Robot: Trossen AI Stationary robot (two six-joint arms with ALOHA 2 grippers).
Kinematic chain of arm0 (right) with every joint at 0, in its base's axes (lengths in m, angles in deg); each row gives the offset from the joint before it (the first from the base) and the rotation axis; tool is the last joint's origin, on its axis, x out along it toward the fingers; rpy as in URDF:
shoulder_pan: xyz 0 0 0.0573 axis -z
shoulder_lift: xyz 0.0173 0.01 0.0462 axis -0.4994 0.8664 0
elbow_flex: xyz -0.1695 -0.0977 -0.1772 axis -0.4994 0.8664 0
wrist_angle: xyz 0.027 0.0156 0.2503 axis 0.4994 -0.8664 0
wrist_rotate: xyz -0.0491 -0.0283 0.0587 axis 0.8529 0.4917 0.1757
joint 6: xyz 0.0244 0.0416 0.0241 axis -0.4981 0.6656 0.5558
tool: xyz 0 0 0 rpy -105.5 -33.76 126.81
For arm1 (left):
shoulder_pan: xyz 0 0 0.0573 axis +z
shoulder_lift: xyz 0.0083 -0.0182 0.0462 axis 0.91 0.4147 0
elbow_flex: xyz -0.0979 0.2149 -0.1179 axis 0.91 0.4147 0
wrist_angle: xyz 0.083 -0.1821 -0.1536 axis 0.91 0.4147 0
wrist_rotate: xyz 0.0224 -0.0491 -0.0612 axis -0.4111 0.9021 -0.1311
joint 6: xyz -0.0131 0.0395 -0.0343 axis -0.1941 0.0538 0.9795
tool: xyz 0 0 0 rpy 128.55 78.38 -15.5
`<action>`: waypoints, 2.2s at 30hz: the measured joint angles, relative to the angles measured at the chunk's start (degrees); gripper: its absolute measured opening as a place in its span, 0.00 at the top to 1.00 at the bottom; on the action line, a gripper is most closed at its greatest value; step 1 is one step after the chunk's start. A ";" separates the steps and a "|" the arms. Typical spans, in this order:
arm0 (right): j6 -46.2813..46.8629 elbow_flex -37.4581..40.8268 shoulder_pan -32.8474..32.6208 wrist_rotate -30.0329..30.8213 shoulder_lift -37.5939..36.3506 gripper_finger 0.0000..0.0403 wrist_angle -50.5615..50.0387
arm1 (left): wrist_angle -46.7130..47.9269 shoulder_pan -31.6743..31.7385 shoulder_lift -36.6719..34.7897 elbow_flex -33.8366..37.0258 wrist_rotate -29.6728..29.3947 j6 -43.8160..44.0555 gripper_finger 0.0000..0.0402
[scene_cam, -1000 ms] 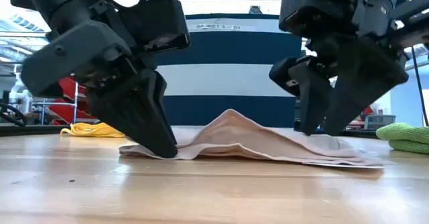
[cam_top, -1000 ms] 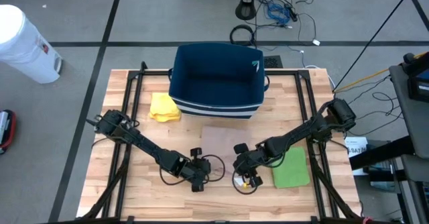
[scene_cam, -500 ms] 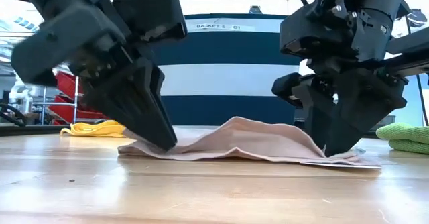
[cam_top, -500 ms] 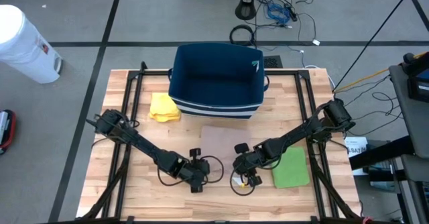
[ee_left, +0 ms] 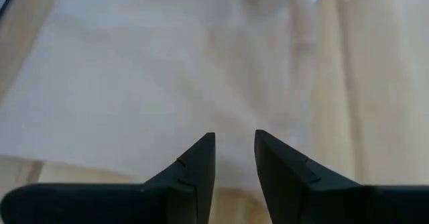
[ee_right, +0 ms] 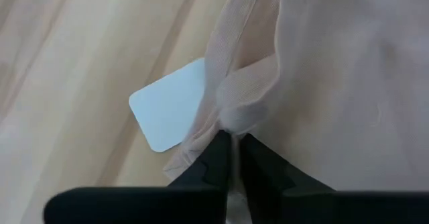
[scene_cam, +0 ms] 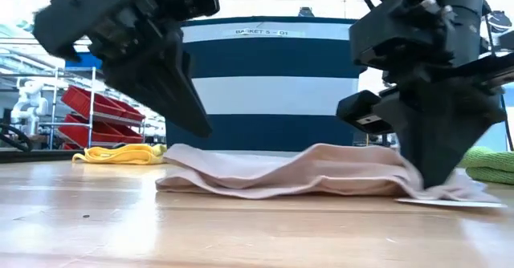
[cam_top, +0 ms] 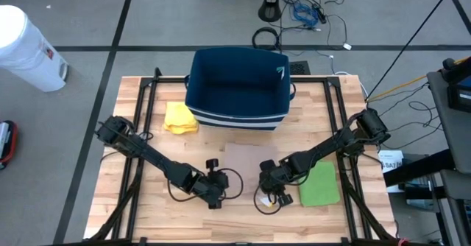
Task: Fold towel
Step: Fold the light pink towel
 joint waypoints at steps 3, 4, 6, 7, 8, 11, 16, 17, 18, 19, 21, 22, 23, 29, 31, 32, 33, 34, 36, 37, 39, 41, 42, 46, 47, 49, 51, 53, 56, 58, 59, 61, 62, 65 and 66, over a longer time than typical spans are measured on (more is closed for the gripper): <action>0.00 0.02 -0.43 -2.26 -0.13 0.93 -0.72 | 0.20 0.73 0.16 0.02 -0.02 0.00 0.72; -0.09 0.02 -0.71 -2.71 -0.13 0.92 -0.66 | -0.09 0.96 0.16 0.02 -0.03 -0.01 0.72; -0.12 0.02 -1.38 -2.78 -0.13 0.89 -0.57 | -0.24 1.50 0.16 0.00 -0.07 -0.01 0.72; -0.11 0.02 -1.62 -2.81 -0.13 0.87 -0.51 | -0.14 1.77 0.16 0.00 -0.04 -0.01 0.72; -0.10 0.02 -1.86 -2.80 -0.13 0.84 -0.42 | -0.08 2.03 0.16 0.00 -0.04 -0.01 0.72; 0.07 0.02 -2.47 -2.86 -0.15 0.75 -0.27 | -0.05 2.74 0.16 0.00 -0.08 0.03 0.72; 2.18 0.04 -2.59 -2.82 -1.03 0.60 -0.65 | 1.45 3.00 0.16 0.00 -0.11 0.37 0.72; 2.46 0.04 -2.61 -2.74 -1.49 0.58 -0.81 | 2.40 2.98 0.16 0.00 -0.11 0.86 0.72; 2.62 0.04 -2.61 -2.74 -2.06 0.57 -1.05 | 3.20 2.95 0.16 0.00 -0.09 1.43 0.72; 2.74 0.04 -2.61 -2.62 -2.78 0.56 -1.29 | 3.67 2.96 0.16 0.00 -0.10 2.01 0.72; 3.11 0.04 -2.61 -1.30 -4.24 0.55 -1.83 | 3.80 2.93 0.16 0.00 -0.11 2.99 0.72; 3.19 0.04 -2.61 -0.23 -5.04 0.55 -2.40 | 3.78 2.93 0.16 0.00 -0.11 3.03 0.72; 3.19 0.04 -2.61 1.26 -5.78 0.54 -2.97 | 3.70 2.88 0.16 0.00 -0.08 3.10 0.72; 2.91 0.04 -2.58 4.85 -7.38 0.57 1.09 | 2.94 2.82 0.16 0.00 0.27 4.27 0.72; 2.84 0.04 -2.59 4.82 -7.02 0.57 4.35 | 2.16 2.76 0.16 0.00 0.28 4.27 0.72; 2.82 0.04 -2.59 4.82 -6.67 0.57 5.70 | 1.85 2.71 0.16 0.00 0.29 4.25 0.72; 2.82 0.04 -2.59 4.84 -6.19 0.57 7.04 | 1.66 2.71 0.16 0.00 0.33 3.99 0.72; 2.80 0.04 -2.59 4.84 -5.77 0.57 8.36 | 1.48 2.70 0.16 0.00 0.34 3.90 0.72; 2.80 0.04 -2.59 4.85 -4.91 0.57 10.62 | 1.28 2.67 0.16 0.00 0.46 3.84 0.72; 2.80 0.04 -2.59 4.85 -4.40 0.57 11.80 | 1.27 2.67 0.16 0.00 0.48 3.84 0.72; 2.96 0.04 -2.59 4.87 -3.31 0.56 13.55 | 1.27 2.67 0.16 0.00 0.48 3.81 0.72; 3.44 0.04 -2.59 4.89 -1.92 0.56 16.09 | 1.23 2.67 0.16 0.00 0.48 3.76 0.72; 3.51 0.04 -2.59 4.88 -1.12 0.56 17.54 | 1.16 2.67 0.16 0.00 0.48 3.52 0.72; 3.63 0.04 -2.82 5.45 2.25 0.56 20.86 | -0.39 2.67 0.16 0.00 0.48 2.82 0.72; 3.75 0.04 -2.85 6.21 2.96 0.56 21.13 | -0.54 2.67 0.16 0.00 0.48 2.74 0.72; 3.87 0.04 -2.91 7.97 4.03 0.56 20.94 | -0.73 2.67 0.16 0.00 0.48 2.74 0.72; 3.99 0.04 -2.95 9.39 4.99 0.56 20.79 | -0.72 2.67 0.16 0.00 0.48 2.72 0.72; 4.16 0.04 -2.94 10.59 5.70 0.56 20.89 | -0.70 2.67 0.16 0.00 0.48 2.70 0.72; 4.27 0.03 -3.17 13.87 6.93 0.56 21.33 | -0.84 2.67 0.16 0.00 0.48 2.36 0.72; 4.05 -0.11 -3.41 15.53 7.56 0.56 21.71 | -0.96 2.67 0.16 0.00 0.48 2.35 0.72; 3.91 -0.15 -3.59 16.31 7.86 0.56 21.77 | -0.99 2.67 0.16 0.00 0.48 2.35 0.72; 3.81 -0.22 -4.00 17.46 8.38 0.57 22.04 | -1.08 2.67 0.16 0.00 0.48 2.35 0.72; 3.50 -0.24 -4.19 17.81 8.41 0.59 22.03 | -1.16 2.67 0.16 0.00 0.48 2.35 0.72; 2.47 -0.22 -5.18 20.25 8.43 0.69 21.86 | -1.21 2.67 0.16 0.00 0.48 2.21 0.72; 1.81 -0.22 -5.52 21.26 8.35 0.73 21.62 | -1.26 2.67 0.16 0.00 0.48 2.14 0.72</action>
